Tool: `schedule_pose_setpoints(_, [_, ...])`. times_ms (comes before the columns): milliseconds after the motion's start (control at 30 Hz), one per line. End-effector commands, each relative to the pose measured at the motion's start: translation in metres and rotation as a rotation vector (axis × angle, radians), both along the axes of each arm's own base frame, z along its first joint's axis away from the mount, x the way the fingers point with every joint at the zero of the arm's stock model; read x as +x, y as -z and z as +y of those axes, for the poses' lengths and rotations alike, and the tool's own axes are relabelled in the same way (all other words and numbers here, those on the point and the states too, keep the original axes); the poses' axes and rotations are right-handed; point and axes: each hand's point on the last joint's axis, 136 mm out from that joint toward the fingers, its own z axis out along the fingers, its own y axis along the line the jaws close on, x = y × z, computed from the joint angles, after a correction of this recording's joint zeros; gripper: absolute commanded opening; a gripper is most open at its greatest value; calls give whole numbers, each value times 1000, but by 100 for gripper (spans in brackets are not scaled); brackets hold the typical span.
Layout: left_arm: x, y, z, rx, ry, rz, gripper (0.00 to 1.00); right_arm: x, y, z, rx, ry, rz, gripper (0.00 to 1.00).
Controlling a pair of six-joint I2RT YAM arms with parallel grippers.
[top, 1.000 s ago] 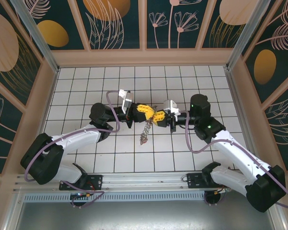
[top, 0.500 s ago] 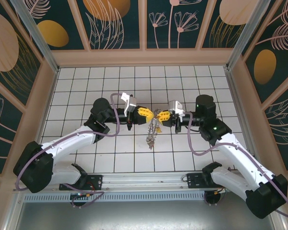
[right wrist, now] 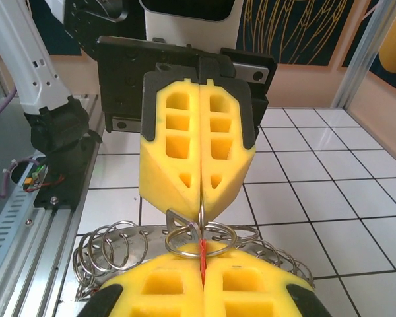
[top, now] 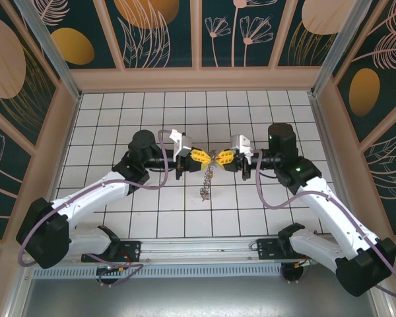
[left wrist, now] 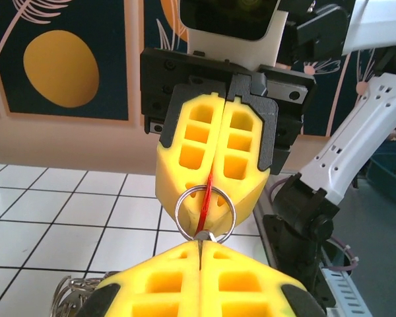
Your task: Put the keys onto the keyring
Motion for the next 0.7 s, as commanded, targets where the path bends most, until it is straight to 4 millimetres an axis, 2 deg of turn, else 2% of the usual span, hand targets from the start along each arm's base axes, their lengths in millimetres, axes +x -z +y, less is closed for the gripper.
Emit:
schedule_pose_setpoints(0, [8, -1, 6, 26, -56, -33, 5, -1, -18, -1, 1, -25, -49, 0])
schedule_pose_setpoints(33, [10, -1, 6, 25, -70, -33, 11, 0, -17, -1, -3, -22, -47, 0])
schedule_pose_setpoints(100, [13, -1, 8, 25, -97, -32, 30, 2, -19, -1, -4, -14, -56, 0])
schedule_pose_setpoints(267, [18, -2, 17, 26, -160, -36, 51, 10, -23, -1, -24, 15, -91, 0])
schedule_pose_setpoints(367, [24, 0, 29, 31, -226, -33, 53, 15, -27, 1, -42, 21, -109, 0])
schedule_pose_setpoints(433, [31, 1, 41, 28, -304, -29, 58, 19, -32, 2, -52, 25, -122, 0])
schedule_pose_setpoints(500, [39, 2, 56, 23, -397, -24, 62, 24, -39, 6, -54, 34, -140, 0])
schedule_pose_setpoints(567, [48, 6, 71, 31, -485, -12, 59, 27, -50, 10, -48, 37, -159, 0])
schedule_pose_setpoints(667, [63, 17, 91, 78, -603, 26, 63, 31, -65, 19, -31, 33, -179, 0])
